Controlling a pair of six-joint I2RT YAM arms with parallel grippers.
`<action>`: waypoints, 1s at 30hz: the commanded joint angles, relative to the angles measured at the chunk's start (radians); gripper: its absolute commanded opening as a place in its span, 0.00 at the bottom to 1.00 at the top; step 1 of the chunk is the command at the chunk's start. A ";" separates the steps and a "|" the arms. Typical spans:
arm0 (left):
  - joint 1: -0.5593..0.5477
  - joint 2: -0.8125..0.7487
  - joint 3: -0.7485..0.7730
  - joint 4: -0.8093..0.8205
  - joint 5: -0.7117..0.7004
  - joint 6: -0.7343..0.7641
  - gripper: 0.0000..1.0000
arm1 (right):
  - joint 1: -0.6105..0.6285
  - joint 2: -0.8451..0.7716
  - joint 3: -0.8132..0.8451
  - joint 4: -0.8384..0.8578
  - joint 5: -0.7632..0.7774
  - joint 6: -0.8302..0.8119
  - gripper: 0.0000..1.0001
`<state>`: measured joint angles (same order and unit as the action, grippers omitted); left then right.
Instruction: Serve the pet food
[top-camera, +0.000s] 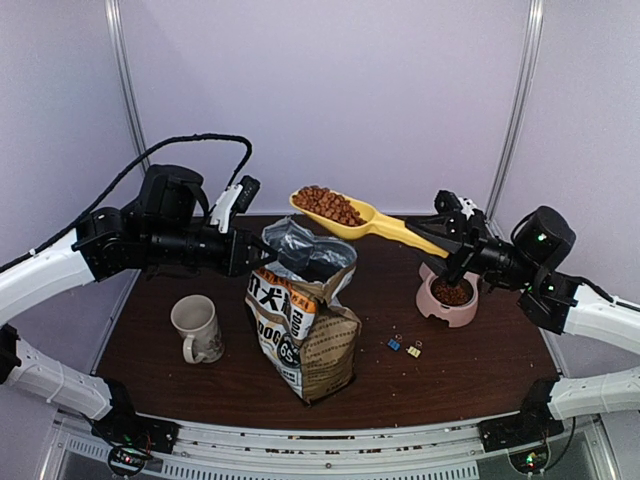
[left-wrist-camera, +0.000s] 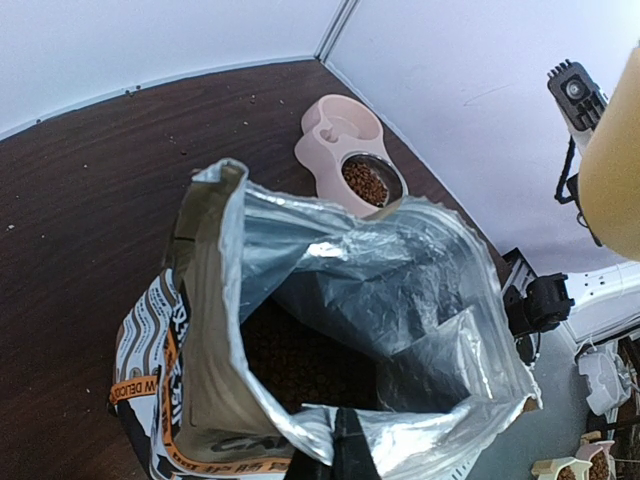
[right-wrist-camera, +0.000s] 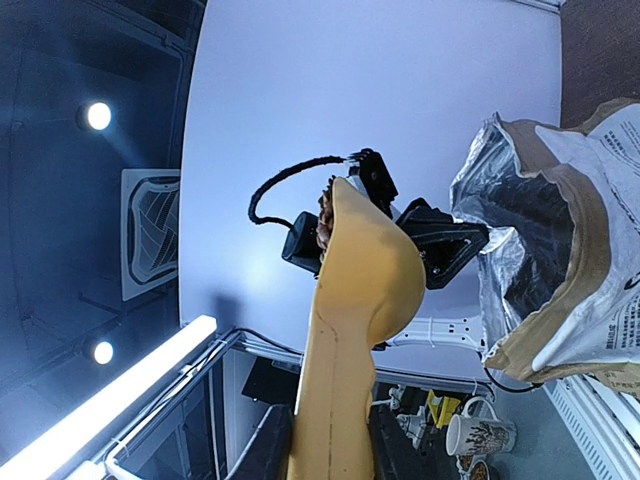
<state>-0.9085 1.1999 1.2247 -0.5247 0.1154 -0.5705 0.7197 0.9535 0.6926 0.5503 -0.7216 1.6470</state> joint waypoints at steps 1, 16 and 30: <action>0.022 -0.039 0.027 0.153 -0.022 -0.002 0.00 | -0.005 -0.018 -0.014 0.130 0.012 0.027 0.06; 0.022 -0.028 0.033 0.159 -0.008 -0.002 0.00 | -0.006 -0.005 -0.009 0.190 0.094 0.017 0.05; 0.022 -0.030 0.032 0.160 -0.004 0.002 0.00 | -0.097 -0.029 -0.030 0.115 0.159 -0.022 0.05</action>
<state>-0.9039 1.1999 1.2247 -0.5243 0.1265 -0.5709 0.6701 0.9531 0.6697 0.6567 -0.6044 1.6524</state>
